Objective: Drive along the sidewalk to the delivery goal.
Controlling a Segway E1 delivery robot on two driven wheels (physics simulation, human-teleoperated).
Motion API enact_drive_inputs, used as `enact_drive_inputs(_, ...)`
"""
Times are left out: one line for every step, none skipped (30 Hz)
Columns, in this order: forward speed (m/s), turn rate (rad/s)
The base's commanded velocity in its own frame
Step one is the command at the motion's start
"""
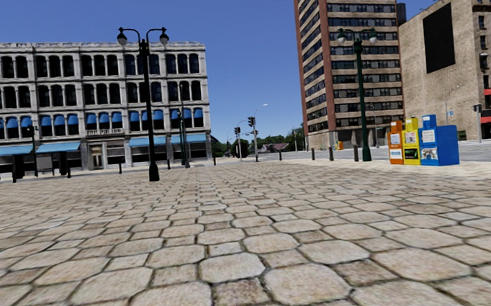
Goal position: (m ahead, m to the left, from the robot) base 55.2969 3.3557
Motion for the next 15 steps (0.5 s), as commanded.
enact_drive_inputs(1.67, 0.0)
enact_drive_inputs(1.67, 0.0)
enact_drive_inputs(1.67, 0.0)
enact_drive_inputs(1.67, 0.0)
enact_drive_inputs(1.67, 0.0)
enact_drive_inputs(1.67, 0.0)
enact_drive_inputs(1.67, 0.0)
enact_drive_inputs(1.67, 0.0)
enact_drive_inputs(1.67, 0.0)
enact_drive_inputs(1.68, 0.0)
enact_drive_inputs(1.74, 0.0)
enact_drive_inputs(1.83, 0.0)
enact_drive_inputs(1.92, 0.0)
enact_drive_inputs(2.0, 0.0)
enact_drive_inputs(2.0, 0.0)
